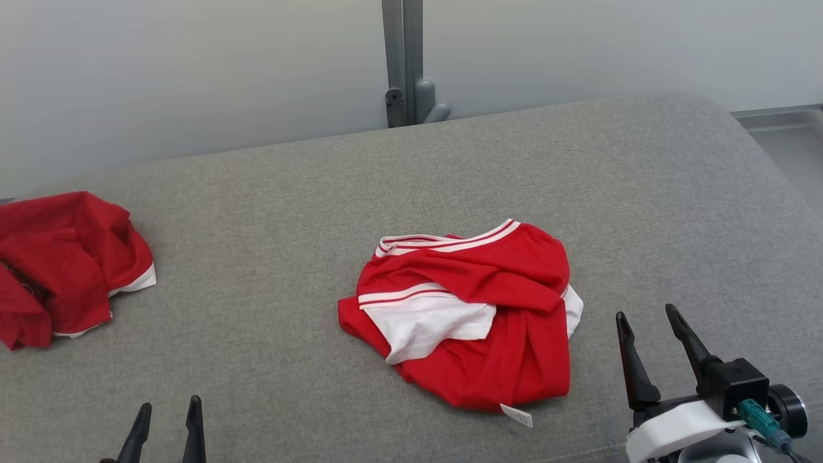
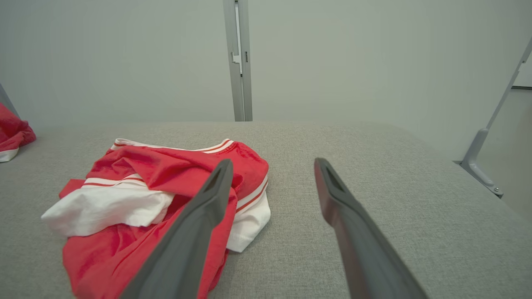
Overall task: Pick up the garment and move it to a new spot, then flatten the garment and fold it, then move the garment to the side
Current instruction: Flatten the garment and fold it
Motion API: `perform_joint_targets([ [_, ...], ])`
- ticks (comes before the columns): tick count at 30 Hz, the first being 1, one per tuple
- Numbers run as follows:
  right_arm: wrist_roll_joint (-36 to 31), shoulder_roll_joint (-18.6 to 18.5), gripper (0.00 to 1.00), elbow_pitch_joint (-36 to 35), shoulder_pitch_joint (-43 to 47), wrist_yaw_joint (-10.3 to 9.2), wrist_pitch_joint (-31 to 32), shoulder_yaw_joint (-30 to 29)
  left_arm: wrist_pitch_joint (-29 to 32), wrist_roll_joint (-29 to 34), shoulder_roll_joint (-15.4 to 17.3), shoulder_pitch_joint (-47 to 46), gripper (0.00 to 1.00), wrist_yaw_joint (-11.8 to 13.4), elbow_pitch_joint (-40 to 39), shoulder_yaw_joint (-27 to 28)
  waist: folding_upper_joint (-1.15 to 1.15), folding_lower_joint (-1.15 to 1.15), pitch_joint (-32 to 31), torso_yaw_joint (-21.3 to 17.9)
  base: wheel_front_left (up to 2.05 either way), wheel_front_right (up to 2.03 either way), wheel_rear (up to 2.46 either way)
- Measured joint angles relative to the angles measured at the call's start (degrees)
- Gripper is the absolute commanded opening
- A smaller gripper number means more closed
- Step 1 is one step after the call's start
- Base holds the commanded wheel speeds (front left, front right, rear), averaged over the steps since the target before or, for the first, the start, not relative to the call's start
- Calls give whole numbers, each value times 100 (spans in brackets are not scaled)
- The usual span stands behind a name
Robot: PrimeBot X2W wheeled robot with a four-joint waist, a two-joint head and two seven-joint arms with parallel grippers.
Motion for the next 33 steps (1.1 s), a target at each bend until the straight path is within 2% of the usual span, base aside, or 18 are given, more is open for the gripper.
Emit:
perform_joint_targets([
  [5, 0, 37, 100, 8, 31, 0, 0, -11, 0, 256, -192, 10, 100, -147, 73, 159, 0, 0, -2, 53, 0, 0, 0],
  [9, 0, 51, 100, 32, 42, 0, 0, -1, 0, 335, -240, 9, 100, -172, 81, 247, 0, 0, 3, 55, 0, 0, 0],
  [33, 7, 98, 100, 91, 18, 0, 0, 41, 0, 276, -122, -5, 100, -182, -58, 108, 0, 0, 62, -114, 0, 0, 0],
])
